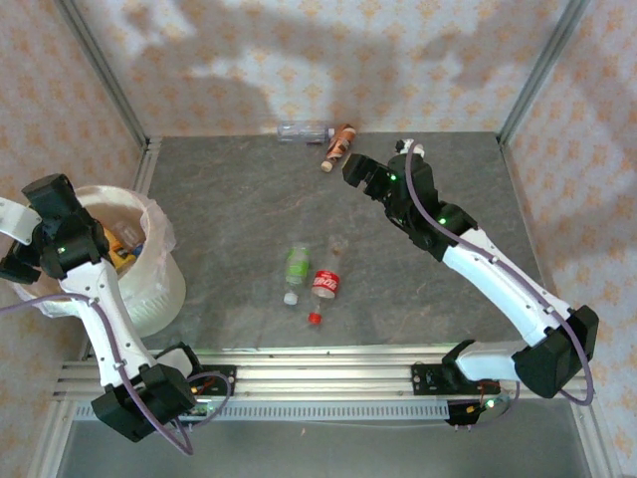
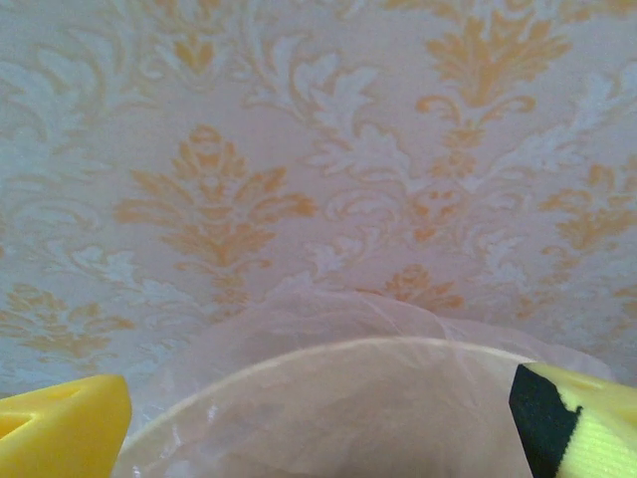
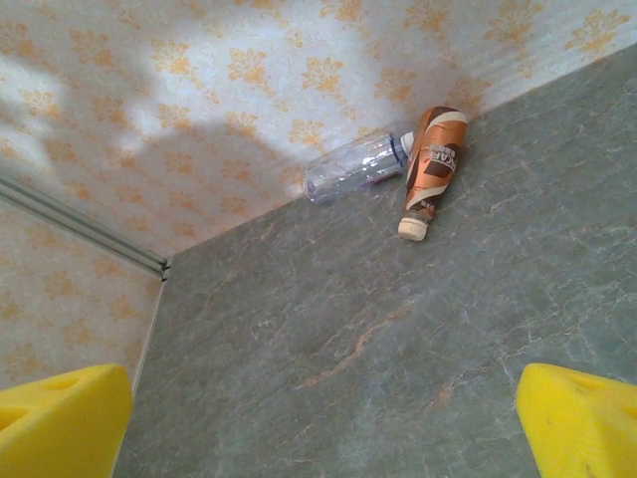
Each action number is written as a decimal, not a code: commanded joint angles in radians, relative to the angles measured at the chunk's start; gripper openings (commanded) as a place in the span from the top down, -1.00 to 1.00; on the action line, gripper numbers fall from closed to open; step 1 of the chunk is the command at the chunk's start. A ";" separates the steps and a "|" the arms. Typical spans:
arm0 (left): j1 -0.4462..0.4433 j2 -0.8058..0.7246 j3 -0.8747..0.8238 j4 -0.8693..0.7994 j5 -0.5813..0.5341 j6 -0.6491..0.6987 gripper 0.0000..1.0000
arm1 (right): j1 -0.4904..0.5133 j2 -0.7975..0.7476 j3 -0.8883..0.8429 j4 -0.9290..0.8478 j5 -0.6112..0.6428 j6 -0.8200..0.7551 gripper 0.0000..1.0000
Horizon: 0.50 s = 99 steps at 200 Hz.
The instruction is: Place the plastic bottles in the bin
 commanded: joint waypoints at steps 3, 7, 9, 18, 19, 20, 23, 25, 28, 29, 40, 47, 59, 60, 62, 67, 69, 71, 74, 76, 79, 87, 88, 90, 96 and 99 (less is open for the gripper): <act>0.005 -0.005 0.046 -0.072 0.140 -0.073 -1.00 | 0.000 -0.009 -0.009 -0.013 0.025 -0.014 -0.98; 0.004 -0.002 0.051 -0.081 0.160 -0.083 -1.00 | 0.000 -0.007 -0.010 -0.014 0.025 -0.013 -0.98; 0.003 -0.001 0.054 -0.084 0.171 -0.089 -1.00 | 0.000 -0.005 -0.009 -0.014 0.025 -0.013 -0.98; -0.007 0.003 0.062 -0.099 0.218 -0.111 -1.00 | -0.001 0.004 -0.009 -0.019 0.027 -0.010 -0.98; -0.008 0.003 0.063 -0.099 0.223 -0.113 -1.00 | 0.000 0.004 -0.009 -0.020 0.027 -0.009 -0.98; -0.010 0.003 0.064 -0.100 0.227 -0.116 -1.00 | -0.001 0.005 -0.009 -0.021 0.027 -0.008 -0.98; -0.015 0.004 0.066 -0.104 0.239 -0.120 -1.00 | -0.001 0.008 -0.009 -0.025 0.029 -0.008 -0.98; -0.019 0.002 0.067 -0.105 0.248 -0.121 -1.00 | 0.000 0.010 -0.010 -0.028 0.030 -0.007 -0.98; -0.026 0.002 0.068 -0.108 0.256 -0.122 -1.00 | 0.000 0.013 -0.009 -0.031 0.034 -0.006 -0.98; -0.029 0.001 0.068 -0.108 0.260 -0.122 -1.00 | -0.001 0.014 -0.009 -0.032 0.036 -0.005 -0.98; -0.057 -0.008 0.068 -0.106 0.300 -0.155 -1.00 | 0.000 0.028 -0.009 -0.060 0.060 0.000 -0.98; -0.079 -0.017 0.067 -0.099 0.328 -0.161 -1.00 | -0.001 0.038 -0.008 -0.084 0.082 0.008 -0.98; -0.120 -0.030 0.069 -0.091 0.364 -0.179 -1.00 | -0.001 0.056 -0.007 -0.128 0.115 0.013 -0.98; -0.123 -0.032 0.069 -0.090 0.369 -0.180 -1.00 | -0.001 0.058 -0.008 -0.133 0.116 0.013 -0.98; -0.128 -0.035 0.070 -0.090 0.376 -0.184 -1.00 | 0.000 0.061 -0.008 -0.142 0.120 0.013 -0.98; -0.140 -0.040 0.072 -0.090 0.399 -0.195 -1.00 | 0.000 0.069 -0.008 -0.163 0.131 0.014 -0.98; -0.147 -0.043 0.073 -0.090 0.406 -0.198 -1.00 | -0.001 0.071 -0.009 -0.170 0.134 0.016 -0.98; -0.152 -0.045 0.074 -0.089 0.415 -0.203 -1.00 | -0.001 0.074 -0.009 -0.178 0.136 0.017 -0.98; -0.160 -0.049 0.074 -0.090 0.430 -0.211 -1.00 | -0.001 0.078 -0.010 -0.190 0.140 0.019 -0.98; -0.166 -0.051 0.076 -0.089 0.439 -0.216 -1.00 | -0.001 0.081 -0.012 -0.197 0.142 0.020 -0.98; -0.171 -0.057 0.076 -0.090 0.456 -0.221 -1.00 | -0.001 0.084 -0.013 -0.210 0.146 0.023 -0.98; -0.191 -0.070 0.078 -0.088 0.502 -0.245 -1.00 | 0.000 0.098 -0.022 -0.241 0.153 0.044 -0.98; -0.192 -0.070 0.077 -0.087 0.507 -0.250 -1.00 | 0.000 0.100 -0.023 -0.246 0.153 0.048 -0.98; -0.198 -0.076 0.076 -0.085 0.521 -0.253 -1.00 | 0.000 0.101 -0.028 -0.252 0.153 0.057 -0.98; -0.211 -0.088 0.077 -0.085 0.555 -0.271 -1.00 | 0.000 0.109 -0.040 -0.271 0.151 0.088 -0.98; -0.219 -0.095 0.078 -0.083 0.573 -0.278 -1.00 | -0.001 0.113 -0.049 -0.279 0.147 0.104 -0.98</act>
